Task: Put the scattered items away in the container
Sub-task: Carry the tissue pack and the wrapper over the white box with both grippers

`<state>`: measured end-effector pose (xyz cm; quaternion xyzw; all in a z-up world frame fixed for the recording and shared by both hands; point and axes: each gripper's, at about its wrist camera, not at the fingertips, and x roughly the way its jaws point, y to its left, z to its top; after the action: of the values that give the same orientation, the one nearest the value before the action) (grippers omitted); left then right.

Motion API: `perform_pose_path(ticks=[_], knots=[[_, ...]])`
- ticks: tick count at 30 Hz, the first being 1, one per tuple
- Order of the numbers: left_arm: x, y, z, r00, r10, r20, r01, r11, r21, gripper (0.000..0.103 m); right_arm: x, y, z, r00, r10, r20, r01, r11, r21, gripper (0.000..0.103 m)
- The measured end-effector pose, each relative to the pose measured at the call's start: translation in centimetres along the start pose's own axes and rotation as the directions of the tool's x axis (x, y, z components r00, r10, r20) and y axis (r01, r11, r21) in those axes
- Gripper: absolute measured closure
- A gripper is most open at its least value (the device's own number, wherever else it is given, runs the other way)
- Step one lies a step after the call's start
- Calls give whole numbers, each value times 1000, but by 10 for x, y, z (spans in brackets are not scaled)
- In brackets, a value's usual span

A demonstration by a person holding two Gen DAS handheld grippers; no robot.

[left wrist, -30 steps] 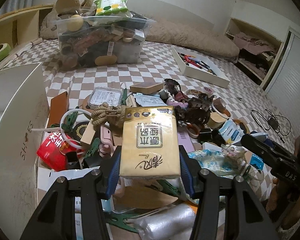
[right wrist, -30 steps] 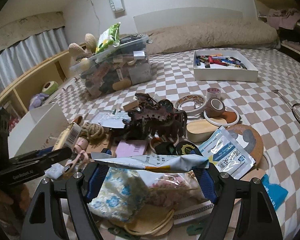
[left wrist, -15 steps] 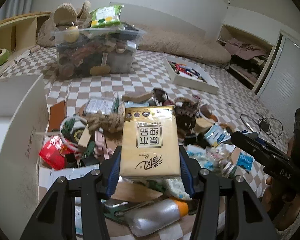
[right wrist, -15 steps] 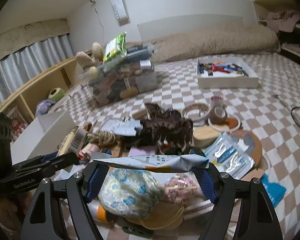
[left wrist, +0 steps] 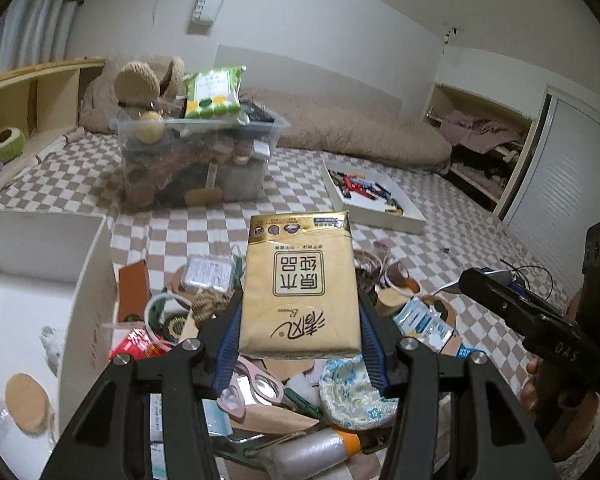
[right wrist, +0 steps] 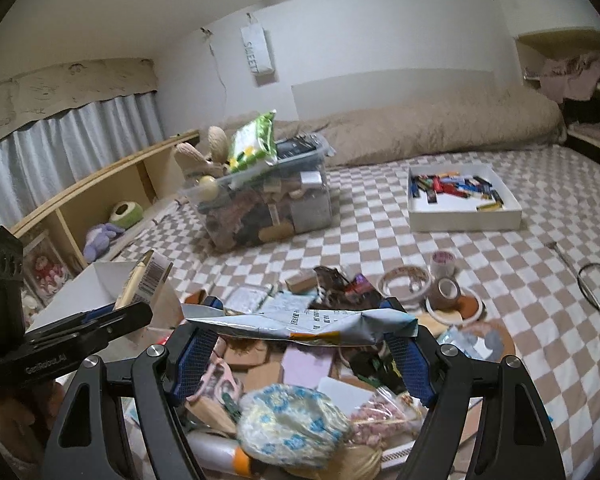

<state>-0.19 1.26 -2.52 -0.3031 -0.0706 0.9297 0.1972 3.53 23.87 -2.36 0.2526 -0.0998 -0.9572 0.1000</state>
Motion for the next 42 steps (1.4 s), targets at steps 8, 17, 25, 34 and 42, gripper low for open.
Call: perform_pose_path(ticks=[8, 17, 25, 34, 42], knots=[[-33, 8, 16, 998, 14, 65, -14, 1000, 15, 51, -9, 23, 16, 999, 36, 39, -35, 999, -29, 23], [-67, 35, 23, 991, 77, 106, -79, 997, 9, 51, -6, 74, 31, 991, 117, 59, -111, 989, -98, 23], [-99, 78, 25, 979, 156, 133, -153, 988, -34, 51, 7, 115, 36, 983, 178, 40, -171, 976, -132, 23], [-129, 113, 25, 962, 226, 155, -218, 974, -63, 51, 22, 161, 42, 966, 259, 11, -255, 955, -155, 23], [-145, 144, 22, 947, 282, 156, -270, 958, -92, 51, 36, 196, 41, 950, 312, -23, -310, 931, -191, 23]])
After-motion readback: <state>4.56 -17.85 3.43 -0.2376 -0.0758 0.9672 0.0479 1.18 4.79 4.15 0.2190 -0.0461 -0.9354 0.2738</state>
